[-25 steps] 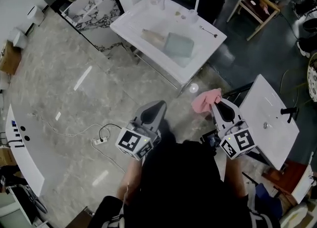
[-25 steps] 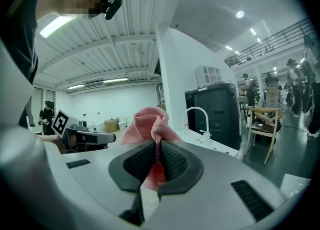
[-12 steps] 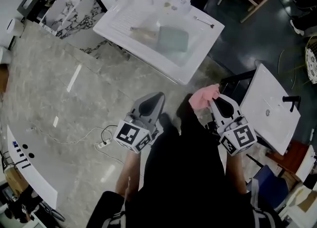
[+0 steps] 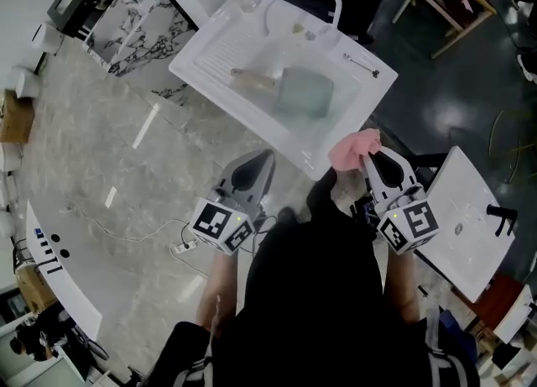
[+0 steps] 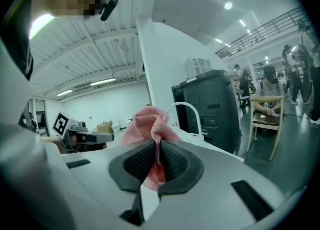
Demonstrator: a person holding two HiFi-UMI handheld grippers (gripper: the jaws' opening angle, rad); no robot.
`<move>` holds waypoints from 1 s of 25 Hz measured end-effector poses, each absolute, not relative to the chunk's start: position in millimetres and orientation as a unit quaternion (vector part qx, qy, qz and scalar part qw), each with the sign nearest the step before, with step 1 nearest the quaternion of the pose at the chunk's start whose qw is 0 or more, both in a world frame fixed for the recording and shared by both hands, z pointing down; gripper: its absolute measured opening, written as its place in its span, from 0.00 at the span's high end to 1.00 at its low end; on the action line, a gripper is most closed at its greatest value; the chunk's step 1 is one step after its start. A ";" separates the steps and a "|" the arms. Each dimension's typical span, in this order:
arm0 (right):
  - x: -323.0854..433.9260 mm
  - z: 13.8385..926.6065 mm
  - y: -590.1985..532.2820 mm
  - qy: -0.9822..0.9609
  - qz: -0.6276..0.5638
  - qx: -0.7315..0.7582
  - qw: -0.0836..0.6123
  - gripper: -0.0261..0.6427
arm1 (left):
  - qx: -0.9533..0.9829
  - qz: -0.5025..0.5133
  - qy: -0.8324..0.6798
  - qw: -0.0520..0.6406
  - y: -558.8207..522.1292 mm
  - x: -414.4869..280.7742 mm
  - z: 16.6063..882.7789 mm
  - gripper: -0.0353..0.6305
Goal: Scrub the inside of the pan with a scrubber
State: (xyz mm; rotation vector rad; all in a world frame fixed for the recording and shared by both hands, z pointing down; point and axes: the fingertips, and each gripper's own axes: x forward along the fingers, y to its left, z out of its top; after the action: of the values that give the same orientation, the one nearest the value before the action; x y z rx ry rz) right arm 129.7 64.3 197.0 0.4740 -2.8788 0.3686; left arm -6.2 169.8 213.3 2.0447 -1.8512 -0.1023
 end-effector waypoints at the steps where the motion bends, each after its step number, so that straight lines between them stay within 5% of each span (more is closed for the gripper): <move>1: 126.8 197.4 53.6 -0.975 0.126 0.153 0.098 0.90 | 0.722 -0.036 -0.664 0.190 160.0 -8.5 213.5 0.89; 25: 61.5 320.3 -25.2 -0.959 0.176 0.094 0.204 0.90 | 0.704 0.060 -0.653 0.273 37.9 -77.6 363.0 0.89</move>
State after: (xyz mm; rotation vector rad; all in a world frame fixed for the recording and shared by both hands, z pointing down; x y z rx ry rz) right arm 61.5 -25.2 320.3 0.2635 -2.6741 0.4902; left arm -77.6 37.9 363.0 1.8945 -1.7554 0.1608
